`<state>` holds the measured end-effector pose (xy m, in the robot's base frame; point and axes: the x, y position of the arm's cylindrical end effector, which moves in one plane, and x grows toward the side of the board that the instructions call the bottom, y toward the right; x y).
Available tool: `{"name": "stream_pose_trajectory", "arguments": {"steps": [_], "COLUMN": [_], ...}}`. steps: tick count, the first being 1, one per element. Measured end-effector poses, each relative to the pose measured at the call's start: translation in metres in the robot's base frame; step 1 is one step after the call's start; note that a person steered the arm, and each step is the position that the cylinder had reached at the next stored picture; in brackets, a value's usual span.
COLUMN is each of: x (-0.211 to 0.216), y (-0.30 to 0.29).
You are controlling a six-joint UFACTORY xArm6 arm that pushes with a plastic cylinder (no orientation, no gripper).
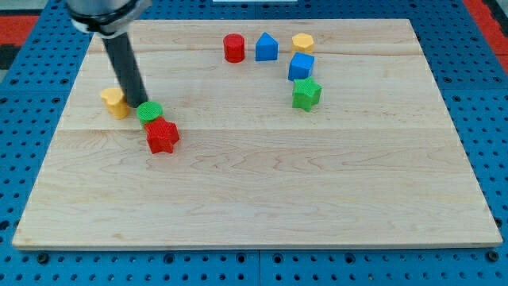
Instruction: Push the yellow heart towards the center
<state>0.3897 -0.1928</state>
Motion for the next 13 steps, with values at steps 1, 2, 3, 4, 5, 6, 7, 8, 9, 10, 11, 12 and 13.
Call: {"name": "stream_pose_trajectory", "arguments": {"steps": [1, 2, 3, 4, 5, 6, 7, 8, 9, 10, 11, 12, 13], "x": [0.013, 0.047, 0.071, 0.067, 0.047, 0.034, 0.022, 0.004, -0.01, -0.013, -0.03, -0.033, -0.03], "y": [-0.012, -0.015, -0.034, -0.061, -0.054, -0.041, -0.035, -0.035, -0.038, -0.061, -0.068, -0.034, 0.021]}}
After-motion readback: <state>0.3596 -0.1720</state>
